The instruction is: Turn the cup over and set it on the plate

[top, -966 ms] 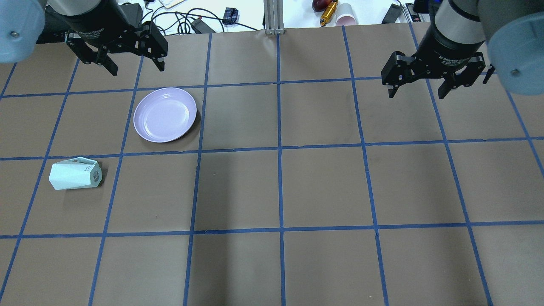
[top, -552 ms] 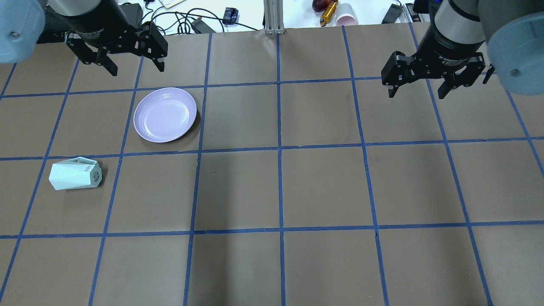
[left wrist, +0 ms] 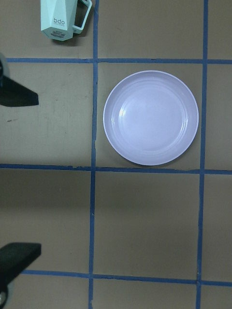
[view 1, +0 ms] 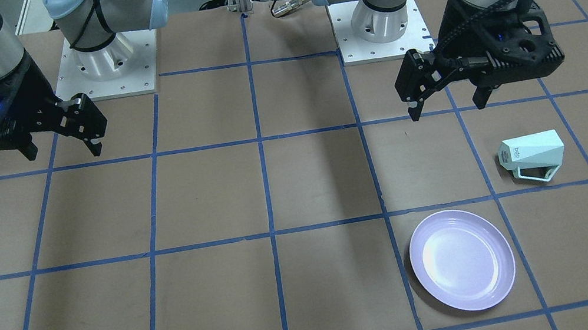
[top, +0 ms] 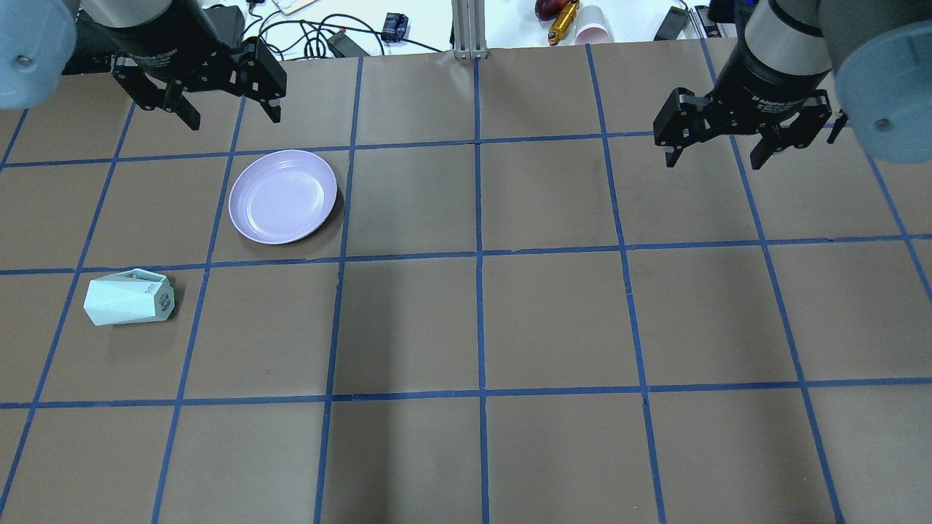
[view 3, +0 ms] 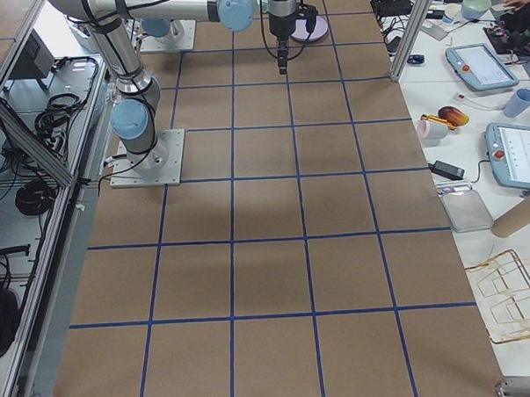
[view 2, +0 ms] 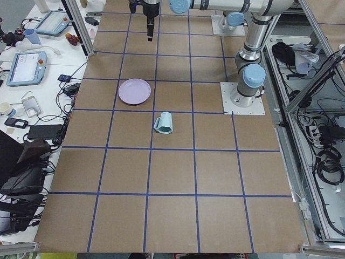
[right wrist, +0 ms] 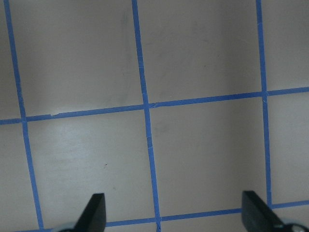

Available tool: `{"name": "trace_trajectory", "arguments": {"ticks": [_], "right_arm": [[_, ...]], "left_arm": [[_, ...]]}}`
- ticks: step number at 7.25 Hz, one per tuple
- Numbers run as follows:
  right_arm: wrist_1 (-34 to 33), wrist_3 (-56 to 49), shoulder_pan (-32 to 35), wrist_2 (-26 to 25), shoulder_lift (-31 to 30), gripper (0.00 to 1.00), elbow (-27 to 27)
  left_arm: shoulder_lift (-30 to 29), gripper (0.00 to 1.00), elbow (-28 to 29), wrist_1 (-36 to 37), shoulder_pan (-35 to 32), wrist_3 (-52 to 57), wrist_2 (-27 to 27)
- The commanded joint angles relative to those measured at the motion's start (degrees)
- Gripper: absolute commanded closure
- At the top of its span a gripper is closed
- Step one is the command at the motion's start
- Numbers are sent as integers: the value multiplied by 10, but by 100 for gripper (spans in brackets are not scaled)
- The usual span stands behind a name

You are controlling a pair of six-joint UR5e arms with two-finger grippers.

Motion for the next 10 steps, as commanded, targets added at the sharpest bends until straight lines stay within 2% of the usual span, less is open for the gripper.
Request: {"name": "trace_trajectory", "arguments": {"ticks": [1, 6, 9, 10], "right_arm": [[0, 0, 0, 0, 0, 0, 0], [0, 0, 0, 0, 0, 0, 0], [0, 0, 0, 1, 0, 0, 0], [0, 0, 0, 0, 0, 0, 0]], "left_arm": [[0, 0, 0, 1, 0, 0, 0], [4, 0, -21, 0, 0, 12, 2], [11, 0, -30, -9, 35, 44, 1], [11, 0, -33, -9, 48, 104, 4]]}}
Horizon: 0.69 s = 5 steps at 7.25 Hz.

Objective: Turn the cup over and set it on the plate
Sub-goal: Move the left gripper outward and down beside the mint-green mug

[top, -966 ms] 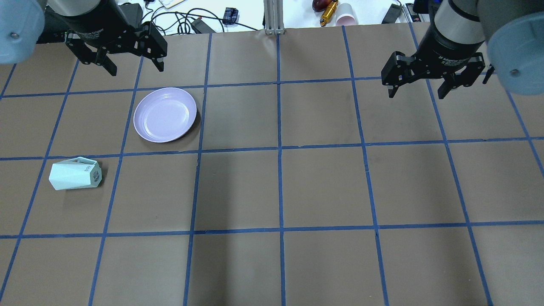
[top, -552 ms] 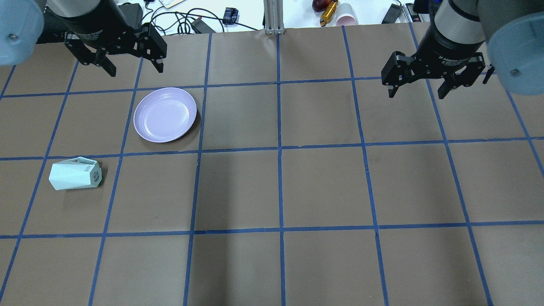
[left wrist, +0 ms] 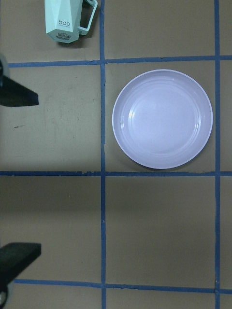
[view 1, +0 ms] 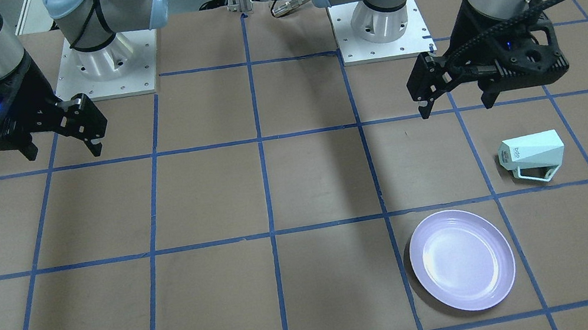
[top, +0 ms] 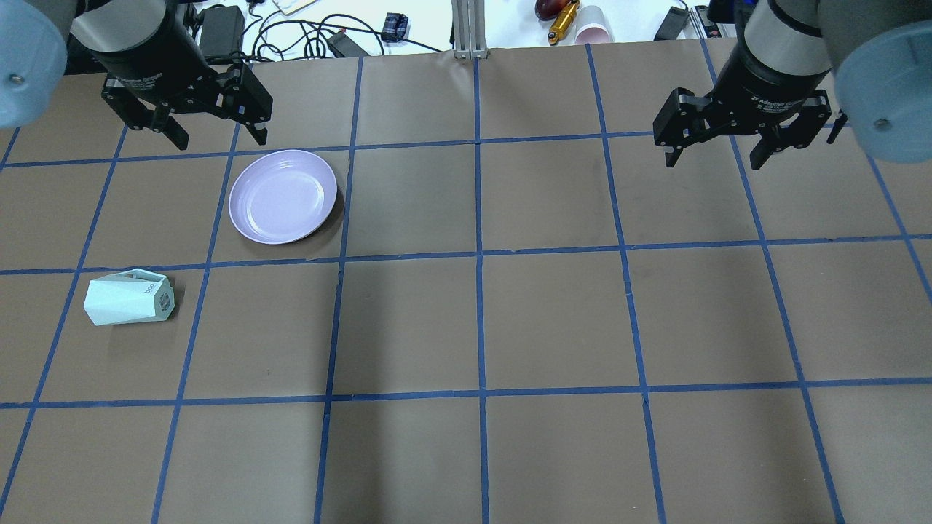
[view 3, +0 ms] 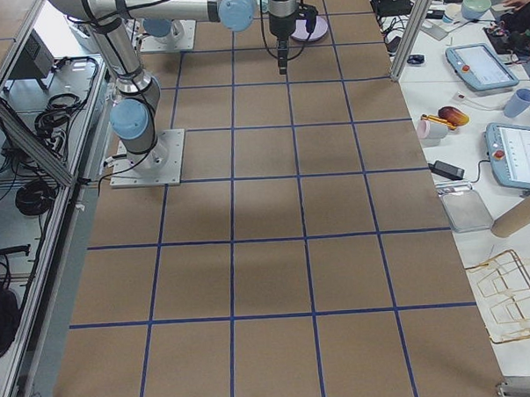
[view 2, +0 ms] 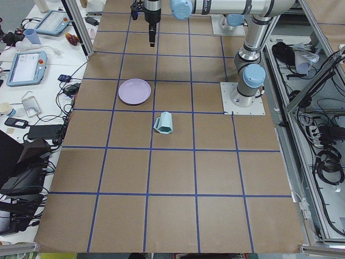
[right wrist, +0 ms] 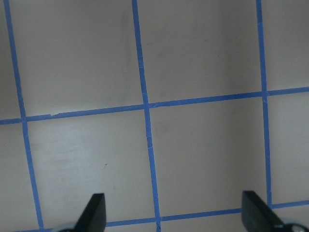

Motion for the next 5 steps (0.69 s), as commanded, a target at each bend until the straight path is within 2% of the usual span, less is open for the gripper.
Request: {"name": "trace_trajectory", "arguments": {"ticks": [1, 2, 4, 5], "right_arm": [[0, 0, 0, 0, -1, 0, 0], [0, 0, 0, 0, 0, 0, 0], [0, 0, 0, 0, -1, 0, 0], [0, 0, 0, 0, -1, 0, 0]], "left_arm": [[6, 0, -6, -3, 29, 112, 2], [11, 0, -9, -3, 52, 119, 7], [12, 0, -10, -2, 121, 241, 11], [14, 0, -9, -13, 149, 259, 11]]}}
